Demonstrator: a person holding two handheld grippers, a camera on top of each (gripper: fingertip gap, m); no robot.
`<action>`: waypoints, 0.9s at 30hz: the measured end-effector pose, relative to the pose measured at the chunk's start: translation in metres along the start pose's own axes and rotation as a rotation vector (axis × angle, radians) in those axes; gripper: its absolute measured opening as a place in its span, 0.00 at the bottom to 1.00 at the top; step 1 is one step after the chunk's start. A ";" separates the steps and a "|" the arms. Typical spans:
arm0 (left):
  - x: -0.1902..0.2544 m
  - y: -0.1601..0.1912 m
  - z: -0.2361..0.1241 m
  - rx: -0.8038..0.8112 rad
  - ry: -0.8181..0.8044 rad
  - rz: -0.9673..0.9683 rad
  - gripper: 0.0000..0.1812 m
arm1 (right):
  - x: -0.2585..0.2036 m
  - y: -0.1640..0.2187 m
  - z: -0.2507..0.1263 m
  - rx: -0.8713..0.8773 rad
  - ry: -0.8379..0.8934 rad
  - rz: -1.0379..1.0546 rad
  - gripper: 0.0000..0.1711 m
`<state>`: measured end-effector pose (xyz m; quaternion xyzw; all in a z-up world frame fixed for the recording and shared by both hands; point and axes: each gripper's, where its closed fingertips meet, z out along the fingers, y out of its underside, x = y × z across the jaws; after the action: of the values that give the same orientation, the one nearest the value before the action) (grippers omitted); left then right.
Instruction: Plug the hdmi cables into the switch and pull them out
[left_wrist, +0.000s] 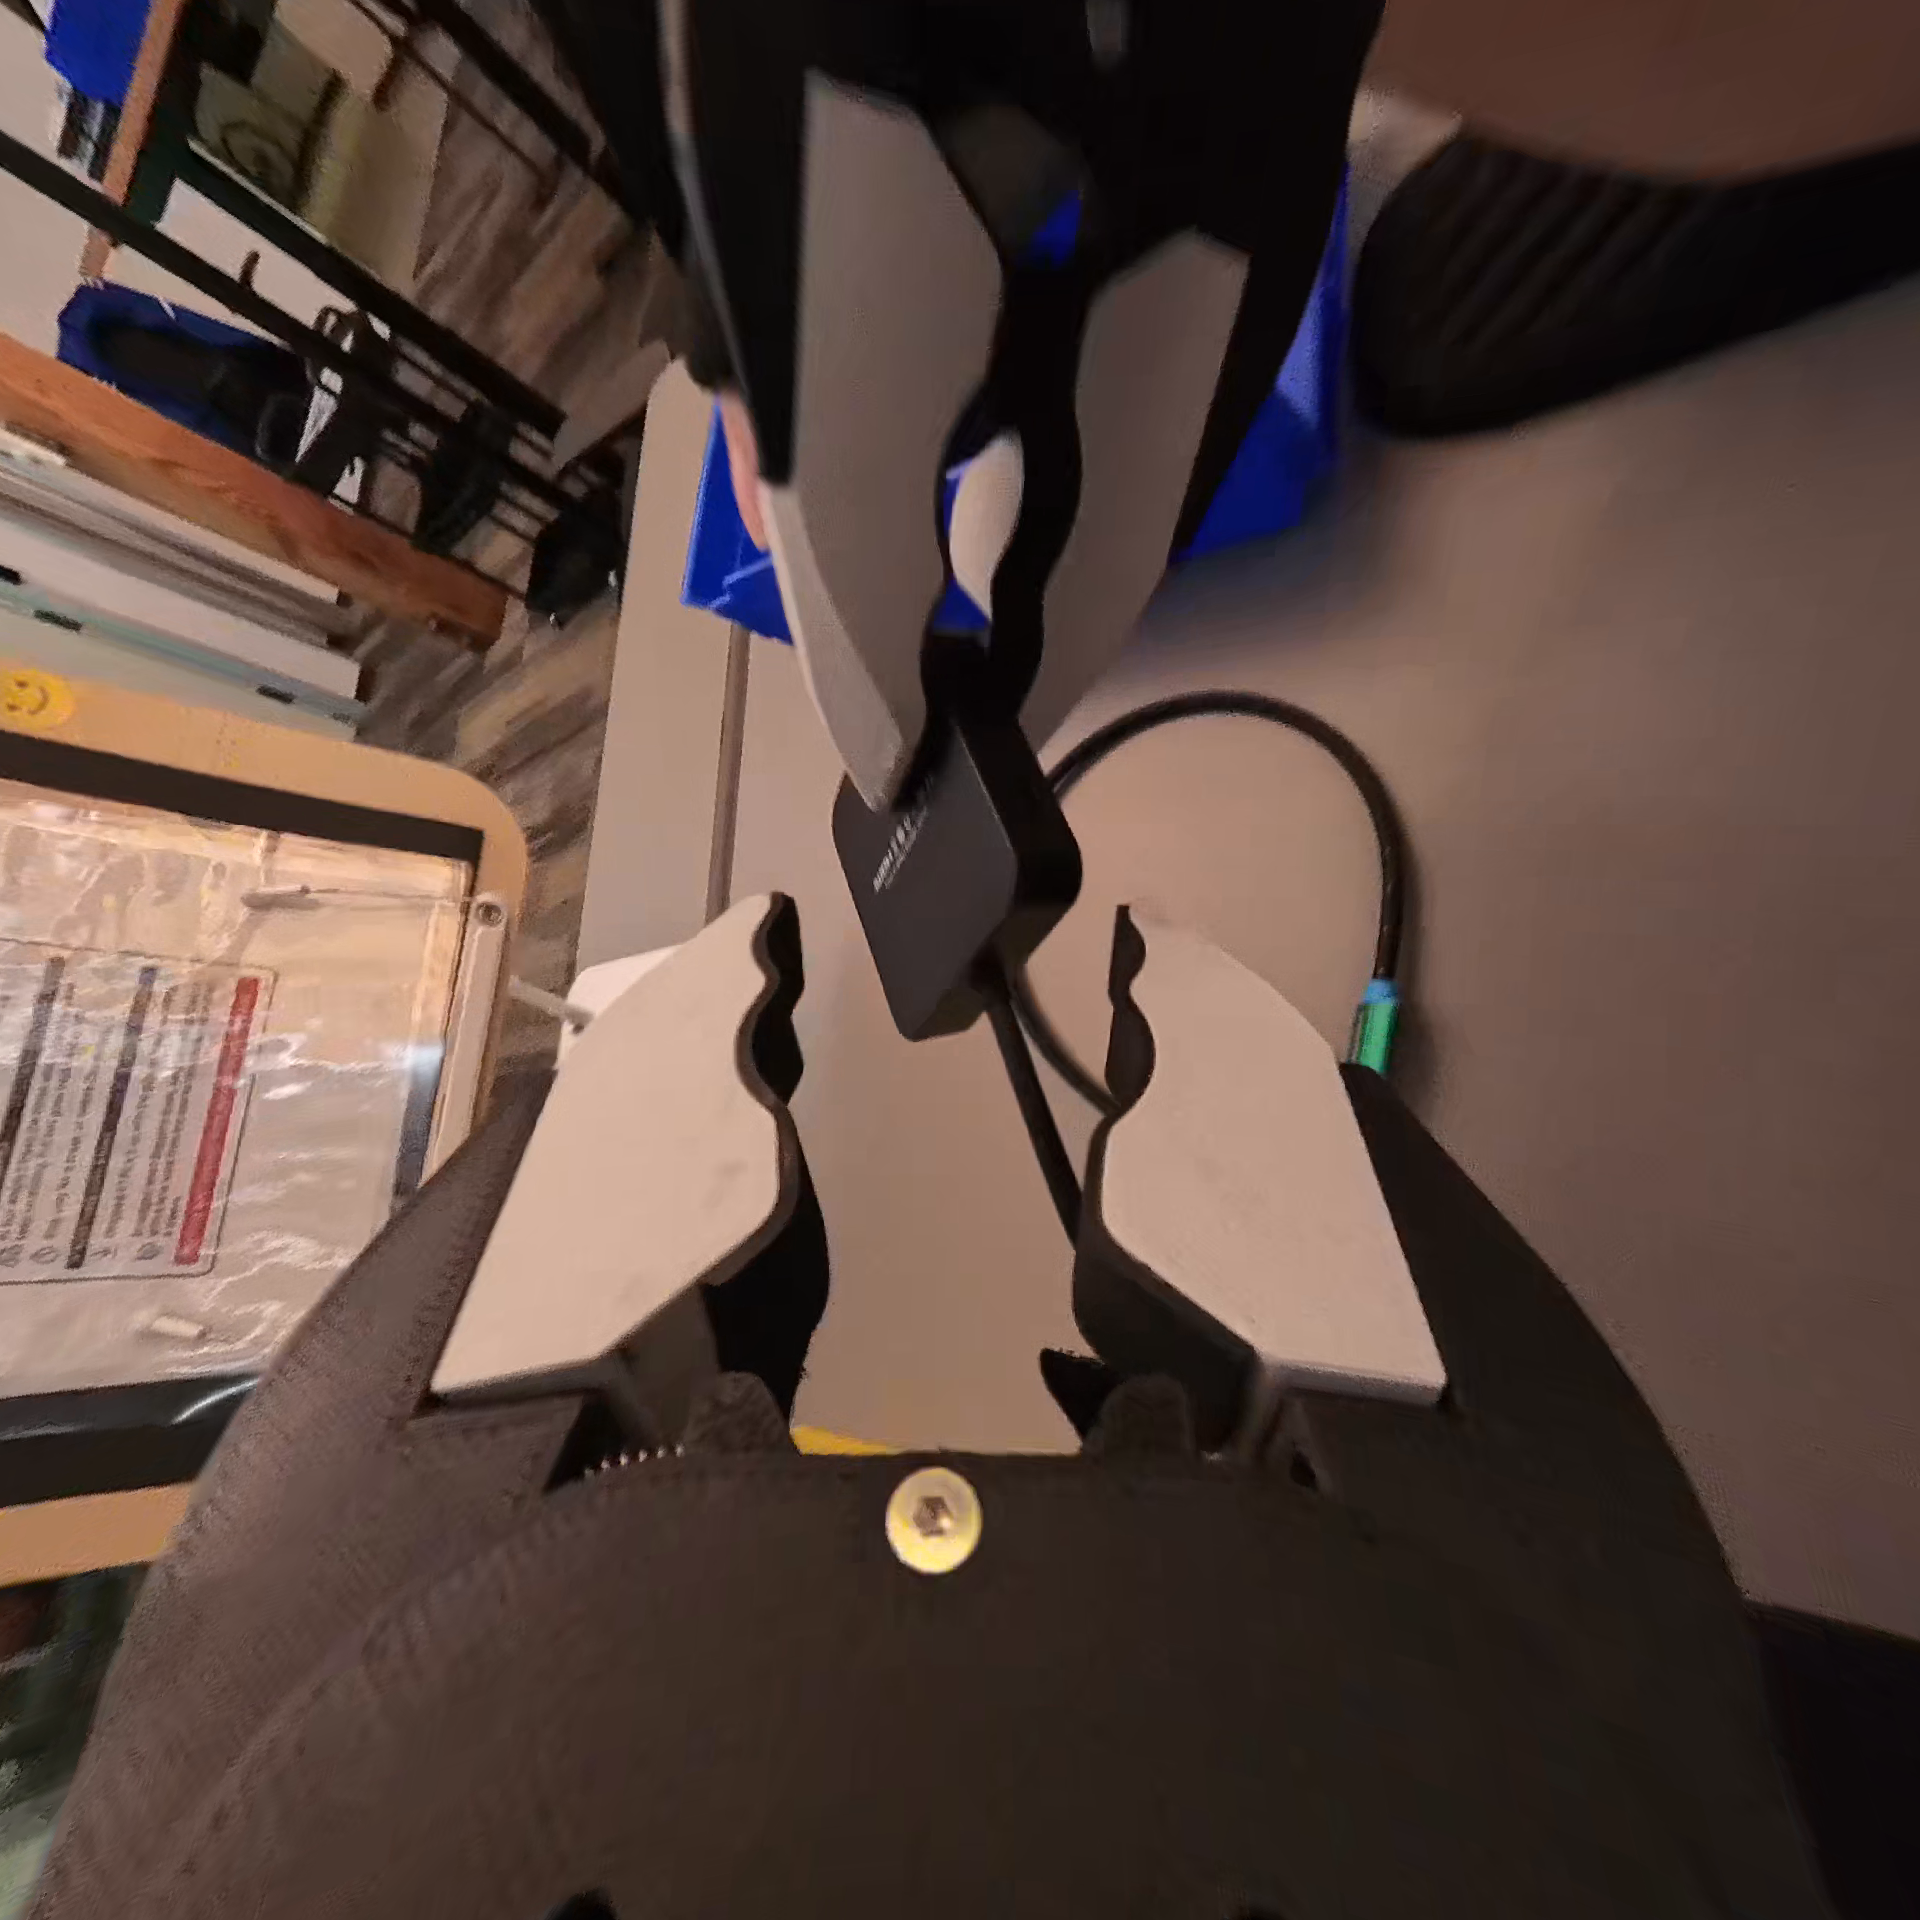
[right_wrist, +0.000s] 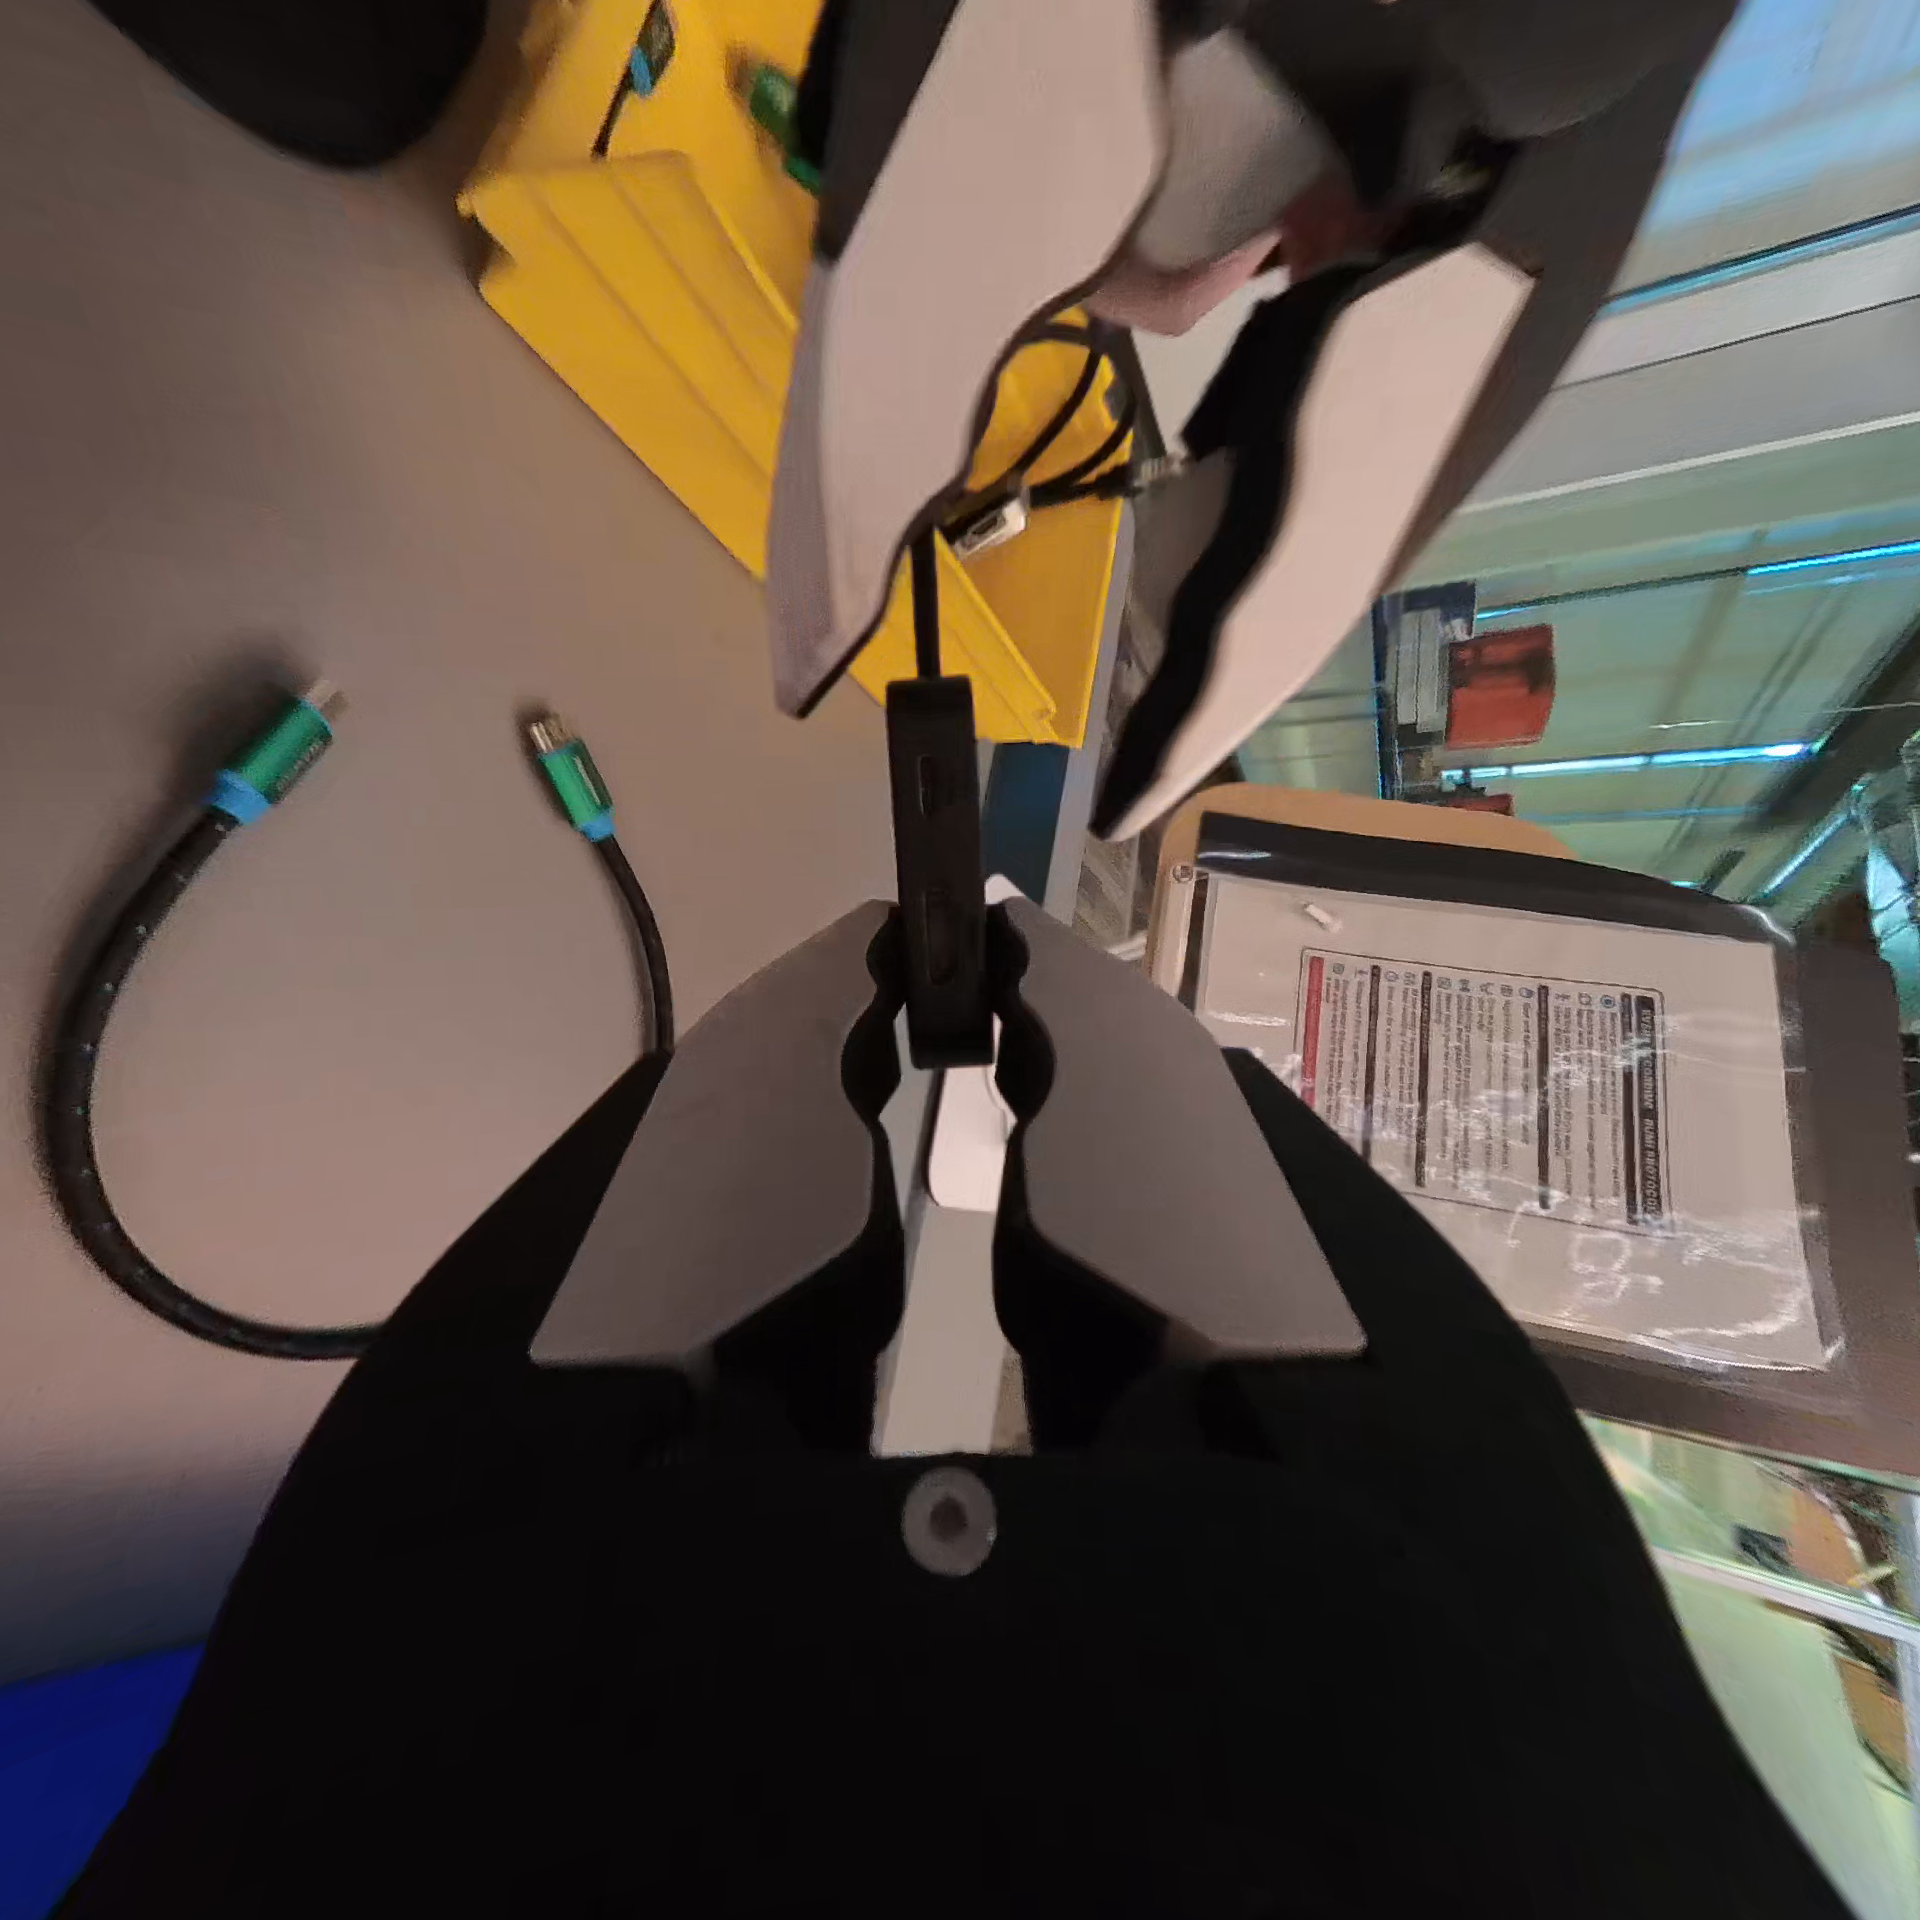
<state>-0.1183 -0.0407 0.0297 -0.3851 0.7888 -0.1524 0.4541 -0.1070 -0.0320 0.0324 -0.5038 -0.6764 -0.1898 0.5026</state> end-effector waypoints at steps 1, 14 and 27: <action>-0.001 0.004 0.002 -0.029 -0.012 0.013 0.31 | 0.003 0.000 -0.003 0.010 0.006 0.018 0.09; -0.027 -0.015 0.017 0.054 -0.270 0.197 0.07 | 0.024 -0.013 -0.017 0.188 0.062 0.221 0.09; -0.092 0.048 -0.056 -0.054 -0.514 0.018 0.07 | -0.023 0.013 0.034 0.195 -0.187 0.410 0.12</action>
<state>-0.1614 0.0532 0.0867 -0.4161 0.6547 -0.0241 0.6305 -0.1120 -0.0121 -0.0056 -0.5951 -0.6185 0.0298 0.5122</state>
